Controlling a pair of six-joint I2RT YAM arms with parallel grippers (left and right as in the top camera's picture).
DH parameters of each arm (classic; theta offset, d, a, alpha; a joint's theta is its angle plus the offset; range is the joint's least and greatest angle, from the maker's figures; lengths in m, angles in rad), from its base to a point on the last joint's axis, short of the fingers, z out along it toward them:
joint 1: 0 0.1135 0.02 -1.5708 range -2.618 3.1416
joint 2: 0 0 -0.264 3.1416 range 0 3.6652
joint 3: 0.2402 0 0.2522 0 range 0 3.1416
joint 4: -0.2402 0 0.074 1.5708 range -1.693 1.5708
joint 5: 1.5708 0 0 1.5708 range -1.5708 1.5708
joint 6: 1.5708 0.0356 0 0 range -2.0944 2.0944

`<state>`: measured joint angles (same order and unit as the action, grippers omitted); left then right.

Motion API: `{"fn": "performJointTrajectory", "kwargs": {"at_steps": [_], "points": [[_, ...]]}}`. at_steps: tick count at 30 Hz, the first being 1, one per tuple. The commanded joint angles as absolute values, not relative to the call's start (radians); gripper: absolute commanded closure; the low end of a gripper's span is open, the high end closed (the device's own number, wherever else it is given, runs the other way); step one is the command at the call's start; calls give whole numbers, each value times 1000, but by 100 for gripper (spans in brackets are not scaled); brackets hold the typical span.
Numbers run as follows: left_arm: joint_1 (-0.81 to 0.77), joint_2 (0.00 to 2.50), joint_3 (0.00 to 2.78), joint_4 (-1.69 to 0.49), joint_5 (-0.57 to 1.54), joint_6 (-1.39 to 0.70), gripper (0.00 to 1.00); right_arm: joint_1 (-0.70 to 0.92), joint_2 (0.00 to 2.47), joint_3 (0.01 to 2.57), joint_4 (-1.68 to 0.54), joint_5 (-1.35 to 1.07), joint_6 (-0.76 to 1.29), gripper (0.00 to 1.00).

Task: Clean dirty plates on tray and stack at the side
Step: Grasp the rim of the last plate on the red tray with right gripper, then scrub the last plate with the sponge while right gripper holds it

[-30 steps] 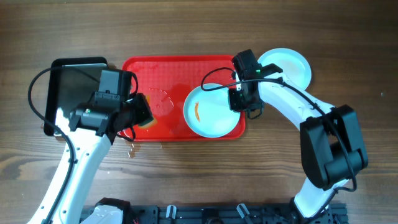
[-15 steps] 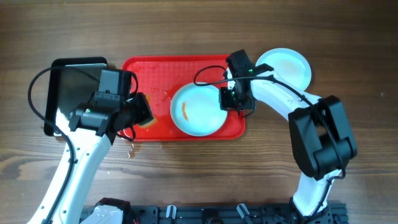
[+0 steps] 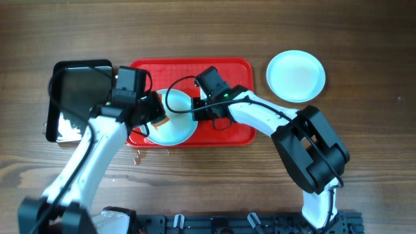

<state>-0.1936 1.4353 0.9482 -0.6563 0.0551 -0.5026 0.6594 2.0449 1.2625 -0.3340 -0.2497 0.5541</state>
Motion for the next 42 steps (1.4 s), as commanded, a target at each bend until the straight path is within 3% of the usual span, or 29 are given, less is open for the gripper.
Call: {"fn": "performJointTrajectory", "kwargs": {"at_steps": [1, 7, 21, 28, 36, 42], "points": [[-192, 1545, 933, -608, 70, -479, 96, 661, 2090, 1235, -341, -175, 604, 96], [-193, 1685, 933, -570, 107, -478, 96, 661, 2089, 1240, -359, -57, 605, 96], [-274, 1705, 933, -424, 178, -442, 96, 661, 2088, 1244, -358, -22, 613, 96], [-302, 1785, 933, -460, 5, -433, 96, 661, 2088, 1244, -360, -22, 613, 96], [-302, 1794, 934, -596, -421, -433, 96, 661, 2088, 1244, -361, -22, 613, 96], [-302, 1736, 967, -646, -611, -434, 96, 661, 2088, 1244, -363, -21, 613, 96]]}}
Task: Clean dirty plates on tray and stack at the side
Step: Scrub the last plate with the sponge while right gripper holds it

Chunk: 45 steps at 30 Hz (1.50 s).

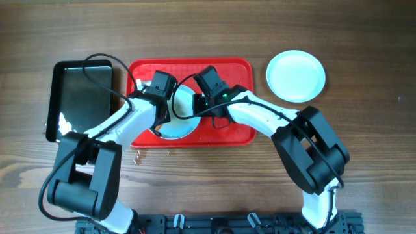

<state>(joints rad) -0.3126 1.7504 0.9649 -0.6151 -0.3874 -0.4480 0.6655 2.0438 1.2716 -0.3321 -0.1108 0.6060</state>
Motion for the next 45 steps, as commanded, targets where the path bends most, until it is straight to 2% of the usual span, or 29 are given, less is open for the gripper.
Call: {"fn": "performJointTrajectory", "kwargs": {"at_steps": [1, 6, 10, 17, 22, 25, 36, 42, 45], "points": [[-302, 1718, 976, -652, -620, -434, 96, 661, 2088, 1244, -363, -21, 613, 96], [-305, 1559, 1001, -649, -575, -482, 96, 661, 2088, 1244, -363, -22, 613, 96], [-305, 1495, 1000, -619, -323, -479, 96, 661, 2088, 1244, -363, -22, 615, 96], [-305, 1650, 985, -563, 6, -479, 96, 661, 2088, 1244, -363, -26, 632, 96], [-306, 1770, 985, -495, 86, -479, 96, 661, 2088, 1244, -364, -25, 632, 96], [-306, 1821, 985, -493, 7, -474, 96, 661, 2088, 1244, -364, -25, 632, 96], [-271, 1819, 1016, -704, -773, -422, 96, 660, 2088, 1244, -366, -6, 603, 96], [-273, 1709, 1116, -823, -853, -484, 96, 659, 2075, 1246, -379, 31, 604, 96], [-273, 1594, 1128, -832, -713, -482, 96, 652, 2032, 1258, -393, 31, 593, 96]]}}
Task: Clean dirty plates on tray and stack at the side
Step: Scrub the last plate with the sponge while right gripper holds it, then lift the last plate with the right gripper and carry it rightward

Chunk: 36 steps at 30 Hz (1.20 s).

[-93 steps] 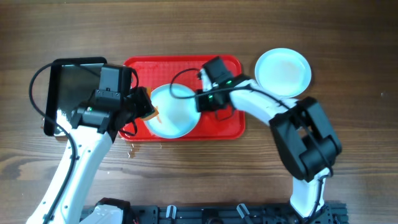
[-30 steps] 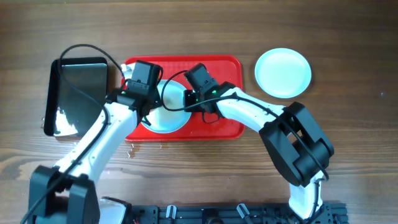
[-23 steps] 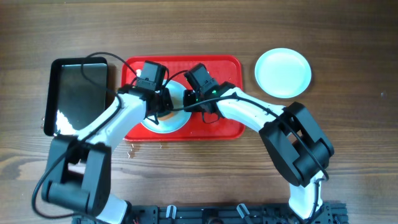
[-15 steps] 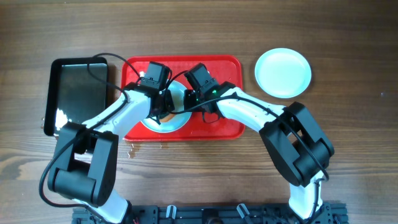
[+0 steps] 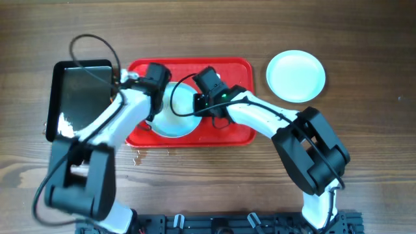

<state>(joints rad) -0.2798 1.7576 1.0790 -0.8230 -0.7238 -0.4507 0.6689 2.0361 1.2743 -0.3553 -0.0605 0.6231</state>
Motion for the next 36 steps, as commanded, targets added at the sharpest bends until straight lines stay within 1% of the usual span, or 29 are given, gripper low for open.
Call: {"fn": "performJointTrajectory", "kwargs": {"at_steps": [1, 3, 5, 8, 10, 13, 18, 21, 24, 27, 29, 36], "points": [[-270, 1550, 1128, -837, -600, -482, 96, 646, 2006, 1266, -401, 32, 569, 95], [-256, 1500, 1128, -839, -389, -482, 96, 640, 1958, 1280, -419, 81, 530, 96], [-237, 1481, 1128, -842, -201, -482, 96, 640, 1886, 1296, -439, 199, 419, 96], [-226, 1489, 1126, -858, -109, -482, 96, 643, 1783, 1297, -450, 430, 263, 96], [-226, 1499, 1125, -873, -109, -482, 96, 650, 1716, 1297, -443, 558, 164, 96], [-226, 1511, 1125, -877, -109, -483, 96, 687, 1648, 1297, -418, 719, -37, 96], [-226, 1525, 1119, -888, -109, -482, 96, 784, 1634, 1297, -361, 1027, -284, 96], [-226, 1526, 1106, -887, -109, -482, 96, 824, 1634, 1297, -315, 1139, -399, 96], [-226, 1526, 1092, -883, -109, -482, 96, 854, 1634, 1297, -202, 1248, -529, 96], [-226, 1526, 1092, -883, -109, -482, 96, 861, 1634, 1297, -129, 1292, -601, 96], [-226, 1526, 1092, -883, -108, -482, 96, 861, 1634, 1297, -119, 1295, -621, 96], [-226, 1526, 1092, -878, -108, -482, 96, 861, 1634, 1296, -120, 1296, -617, 96]]}}
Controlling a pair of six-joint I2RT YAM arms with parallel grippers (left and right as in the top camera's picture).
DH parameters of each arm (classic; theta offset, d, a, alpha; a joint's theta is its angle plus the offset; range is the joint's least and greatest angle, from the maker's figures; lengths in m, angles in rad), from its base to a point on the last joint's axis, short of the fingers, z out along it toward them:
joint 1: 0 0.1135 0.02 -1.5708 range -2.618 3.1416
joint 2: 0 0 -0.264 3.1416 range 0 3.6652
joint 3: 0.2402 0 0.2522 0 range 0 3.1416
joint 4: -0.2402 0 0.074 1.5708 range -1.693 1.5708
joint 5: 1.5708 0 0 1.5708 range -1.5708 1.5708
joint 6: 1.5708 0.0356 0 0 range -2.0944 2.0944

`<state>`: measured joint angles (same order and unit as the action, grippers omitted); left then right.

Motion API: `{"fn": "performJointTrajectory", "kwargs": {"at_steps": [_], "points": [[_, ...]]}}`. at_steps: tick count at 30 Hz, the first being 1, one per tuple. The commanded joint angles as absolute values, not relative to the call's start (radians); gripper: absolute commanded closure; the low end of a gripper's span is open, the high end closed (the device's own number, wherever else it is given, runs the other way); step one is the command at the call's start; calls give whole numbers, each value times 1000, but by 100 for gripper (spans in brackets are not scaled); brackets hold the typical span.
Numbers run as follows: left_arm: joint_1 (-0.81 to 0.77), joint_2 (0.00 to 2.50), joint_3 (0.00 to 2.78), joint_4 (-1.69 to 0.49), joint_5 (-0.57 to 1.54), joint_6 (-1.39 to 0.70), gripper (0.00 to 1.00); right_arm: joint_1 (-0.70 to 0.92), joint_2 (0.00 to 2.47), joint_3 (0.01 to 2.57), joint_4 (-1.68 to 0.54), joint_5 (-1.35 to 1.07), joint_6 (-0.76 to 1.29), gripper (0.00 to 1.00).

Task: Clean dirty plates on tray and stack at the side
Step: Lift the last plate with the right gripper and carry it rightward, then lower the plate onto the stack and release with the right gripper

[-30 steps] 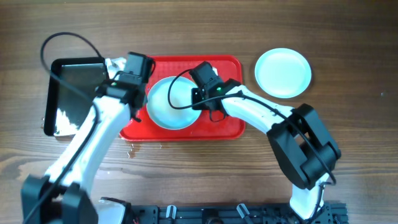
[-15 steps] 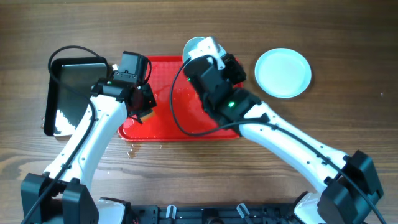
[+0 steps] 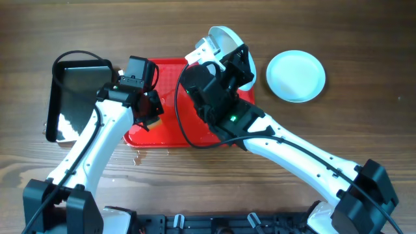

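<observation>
My right gripper (image 3: 207,51) is raised high over the back of the red tray (image 3: 170,133) and is shut on the rim of a white plate (image 3: 224,35), which hangs tilted clear of the tray. Over the tray's left edge, my left gripper (image 3: 154,115) is shut on a small orange sponge (image 3: 158,120). A second white plate (image 3: 296,76) lies flat on the table to the right of the tray.
A black basin (image 3: 78,97) with a wet, shiny bottom stands left of the tray. A few water drops (image 3: 136,157) lie on the wooden table in front of the tray's left corner. The right arm's cable loops over the tray.
The right gripper has lifted the plate off the tray and now holds it high and tilted near the tray's back edge. The left gripper with the sponge has drawn back to the tray's left edge.
The plate lay in the tray with the right gripper on its rim and the left gripper pressing the sponge on its left part. The sponge was then further over the plate, then at its left side again. Now the plate is in the air, off the tray.
</observation>
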<state>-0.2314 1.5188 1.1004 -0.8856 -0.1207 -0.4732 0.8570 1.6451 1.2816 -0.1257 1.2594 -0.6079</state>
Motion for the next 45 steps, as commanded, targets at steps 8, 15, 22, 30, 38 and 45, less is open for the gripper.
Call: {"fn": "performJointTrajectory", "kwargs": {"at_steps": [8, 15, 22, 30, 38, 45], "points": [[-226, 1526, 1092, -873, -109, -482, 96, 812, 1624, 1295, -278, 1266, -120, 96], [-226, 1526, 1092, -871, -109, -482, 96, 417, 1427, 1295, -564, 447, 247, 96], [-226, 1526, 1092, -867, -109, -482, 96, -132, 1525, 1251, -590, -86, 273, 96], [-226, 1526, 1092, -843, -108, -483, 95, -225, 1764, 1251, -509, -94, 343, 96], [-226, 1526, 1092, -819, -109, -483, 92, -220, 1812, 1252, -507, -186, 353, 34], [-163, 1526, 1092, -708, -110, -512, 96, -162, 1693, 1252, -545, -543, 384, 33]]}}
